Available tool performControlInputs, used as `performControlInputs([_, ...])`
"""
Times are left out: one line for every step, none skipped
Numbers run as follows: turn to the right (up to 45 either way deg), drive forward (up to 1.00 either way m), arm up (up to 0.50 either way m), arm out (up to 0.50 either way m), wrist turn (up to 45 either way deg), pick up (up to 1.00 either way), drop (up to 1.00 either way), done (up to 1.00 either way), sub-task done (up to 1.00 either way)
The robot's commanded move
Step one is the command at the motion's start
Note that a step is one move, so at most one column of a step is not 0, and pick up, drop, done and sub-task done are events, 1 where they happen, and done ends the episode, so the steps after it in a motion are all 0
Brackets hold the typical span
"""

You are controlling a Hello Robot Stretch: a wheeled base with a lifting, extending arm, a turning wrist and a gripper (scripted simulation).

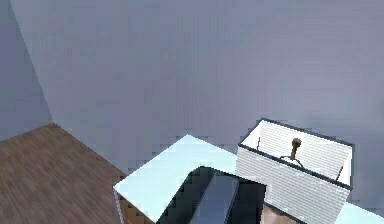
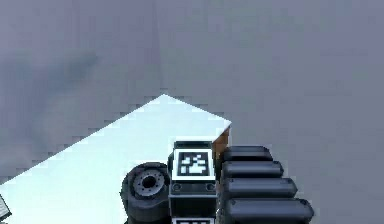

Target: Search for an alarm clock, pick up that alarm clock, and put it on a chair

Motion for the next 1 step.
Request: performControlInputs([-45.0,0.00,0.00,0.00,0.0,0.00,0.00,0.00,0.00])
